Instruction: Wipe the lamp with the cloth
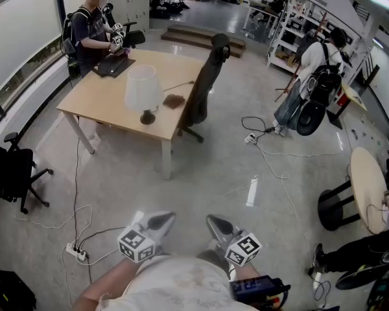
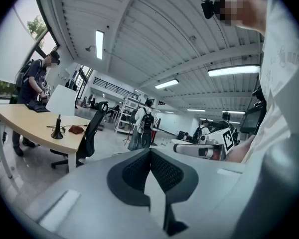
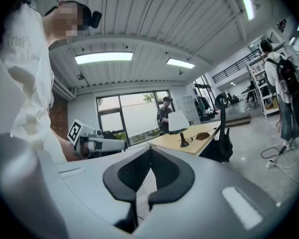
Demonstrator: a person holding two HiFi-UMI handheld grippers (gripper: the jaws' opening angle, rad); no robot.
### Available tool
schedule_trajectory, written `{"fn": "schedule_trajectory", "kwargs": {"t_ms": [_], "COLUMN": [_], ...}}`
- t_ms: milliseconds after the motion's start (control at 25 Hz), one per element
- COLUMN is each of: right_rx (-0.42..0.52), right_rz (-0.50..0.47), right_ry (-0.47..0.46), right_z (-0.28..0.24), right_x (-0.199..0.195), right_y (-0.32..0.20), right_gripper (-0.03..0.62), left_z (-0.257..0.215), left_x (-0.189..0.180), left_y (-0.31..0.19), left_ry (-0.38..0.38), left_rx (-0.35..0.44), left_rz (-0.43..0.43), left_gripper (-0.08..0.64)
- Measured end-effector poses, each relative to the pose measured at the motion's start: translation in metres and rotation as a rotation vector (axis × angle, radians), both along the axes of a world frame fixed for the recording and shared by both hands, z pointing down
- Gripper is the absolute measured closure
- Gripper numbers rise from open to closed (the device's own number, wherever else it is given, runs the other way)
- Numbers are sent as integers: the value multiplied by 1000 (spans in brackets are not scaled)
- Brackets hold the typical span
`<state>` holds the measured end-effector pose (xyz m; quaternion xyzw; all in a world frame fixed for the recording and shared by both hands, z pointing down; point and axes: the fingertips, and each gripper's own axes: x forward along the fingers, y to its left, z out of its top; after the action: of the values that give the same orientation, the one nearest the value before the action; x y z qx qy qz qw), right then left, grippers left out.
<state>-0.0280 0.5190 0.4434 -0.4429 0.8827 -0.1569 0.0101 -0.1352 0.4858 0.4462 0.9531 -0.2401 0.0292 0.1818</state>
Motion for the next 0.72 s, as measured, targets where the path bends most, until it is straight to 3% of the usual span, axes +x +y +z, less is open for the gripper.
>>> {"fn": "schedule_trajectory", "kwargs": {"t_ms": [160, 400, 720], "right_rx": [16, 3, -45], "right_rz": [49, 17, -38], "right_ry": [-14, 12, 15], "right_z": [0, 12, 28], "right_x": [10, 10, 30], "right_y": [-6, -10, -33], "right_gripper": [580, 580, 580], "left_z": [1, 6, 8], "left_x": [0, 0, 27], "left_y": [-3, -7, -20], "left_ry": [1, -11, -36], "left_rx": [-1, -12, -25], "left_rz": [-17, -57, -94], "left_gripper": [558, 558, 558]}}
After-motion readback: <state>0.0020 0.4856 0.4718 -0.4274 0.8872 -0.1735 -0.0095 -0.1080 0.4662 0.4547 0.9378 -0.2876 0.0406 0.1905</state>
